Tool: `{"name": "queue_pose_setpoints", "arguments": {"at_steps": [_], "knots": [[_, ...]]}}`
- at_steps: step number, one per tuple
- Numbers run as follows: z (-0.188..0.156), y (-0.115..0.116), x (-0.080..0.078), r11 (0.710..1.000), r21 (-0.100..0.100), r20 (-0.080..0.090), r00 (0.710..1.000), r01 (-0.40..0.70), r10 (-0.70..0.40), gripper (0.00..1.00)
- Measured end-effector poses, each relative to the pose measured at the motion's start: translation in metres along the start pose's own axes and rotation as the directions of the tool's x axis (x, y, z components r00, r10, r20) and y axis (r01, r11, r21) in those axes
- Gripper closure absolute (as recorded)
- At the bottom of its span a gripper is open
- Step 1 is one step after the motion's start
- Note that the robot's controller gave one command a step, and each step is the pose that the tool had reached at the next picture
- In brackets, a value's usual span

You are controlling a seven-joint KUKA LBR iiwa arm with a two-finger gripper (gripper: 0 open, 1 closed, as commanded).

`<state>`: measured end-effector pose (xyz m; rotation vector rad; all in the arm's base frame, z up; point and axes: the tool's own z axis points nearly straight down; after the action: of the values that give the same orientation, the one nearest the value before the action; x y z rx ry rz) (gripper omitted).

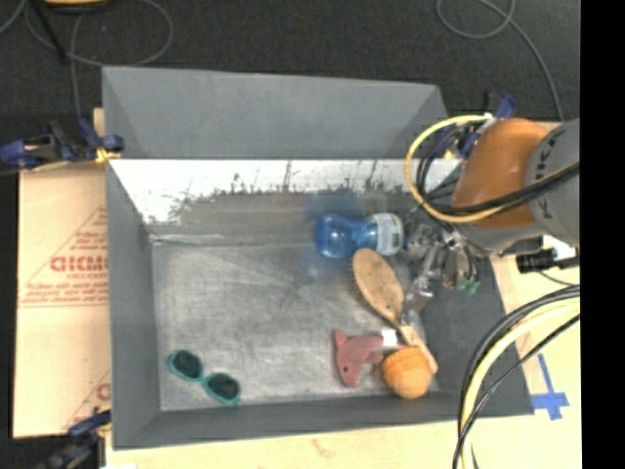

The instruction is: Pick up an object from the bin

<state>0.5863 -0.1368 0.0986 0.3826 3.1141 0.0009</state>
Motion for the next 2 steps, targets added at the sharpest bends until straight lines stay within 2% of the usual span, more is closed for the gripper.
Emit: {"name": "queue_pose_setpoints", "arguments": {"at_steps": [1,2], "knots": [[0.016,-0.001,0.008,1.000,0.000,0.001,1.000,-0.016,0.016,0.00],[0.028,0.005,0.006,0.985,0.007,-0.028,0.985,-0.172,0.172,1.00]]}}
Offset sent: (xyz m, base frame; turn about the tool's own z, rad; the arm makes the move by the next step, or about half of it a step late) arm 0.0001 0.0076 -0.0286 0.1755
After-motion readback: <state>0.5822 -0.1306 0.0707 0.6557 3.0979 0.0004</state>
